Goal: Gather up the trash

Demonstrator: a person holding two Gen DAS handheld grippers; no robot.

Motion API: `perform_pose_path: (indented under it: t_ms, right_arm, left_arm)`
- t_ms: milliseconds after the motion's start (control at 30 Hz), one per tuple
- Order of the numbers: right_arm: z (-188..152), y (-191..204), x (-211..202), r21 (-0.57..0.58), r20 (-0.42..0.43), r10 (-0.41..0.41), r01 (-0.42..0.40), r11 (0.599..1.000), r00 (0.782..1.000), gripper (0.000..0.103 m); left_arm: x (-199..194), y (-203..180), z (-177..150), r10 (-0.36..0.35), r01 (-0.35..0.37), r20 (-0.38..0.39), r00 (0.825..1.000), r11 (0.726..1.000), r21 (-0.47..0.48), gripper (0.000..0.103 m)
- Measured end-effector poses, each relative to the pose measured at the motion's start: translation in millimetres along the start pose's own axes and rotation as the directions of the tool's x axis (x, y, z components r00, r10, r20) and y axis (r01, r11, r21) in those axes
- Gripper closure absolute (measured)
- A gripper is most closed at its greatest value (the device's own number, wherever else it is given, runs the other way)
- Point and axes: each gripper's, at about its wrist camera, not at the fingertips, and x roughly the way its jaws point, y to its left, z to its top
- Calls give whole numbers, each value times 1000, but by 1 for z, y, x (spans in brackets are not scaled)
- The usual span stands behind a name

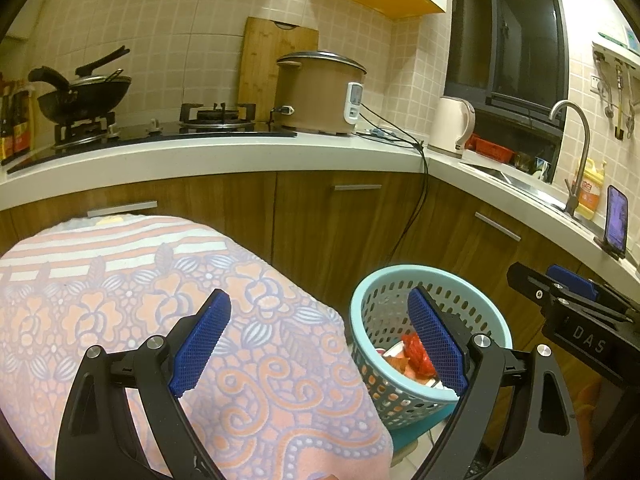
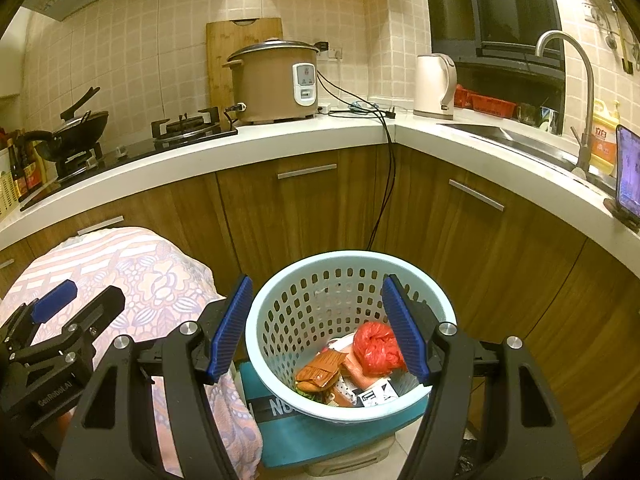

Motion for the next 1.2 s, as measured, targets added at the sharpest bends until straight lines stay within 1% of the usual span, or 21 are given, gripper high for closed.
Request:
perform_pose_path:
  t_ms: [1100, 1200]
  right_arm:
    - [-1, 2, 2, -5, -4, 3, -3, 1000, 1000, 40]
    - [0, 1, 0, -1, 2, -1, 1, 1000, 1000, 40]
  left_arm:
    - [-1, -3, 1, 4, -4, 3, 1000, 1000, 8, 15]
    - [-4, -8, 1, 11, -11, -1, 1000, 1000, 28, 15]
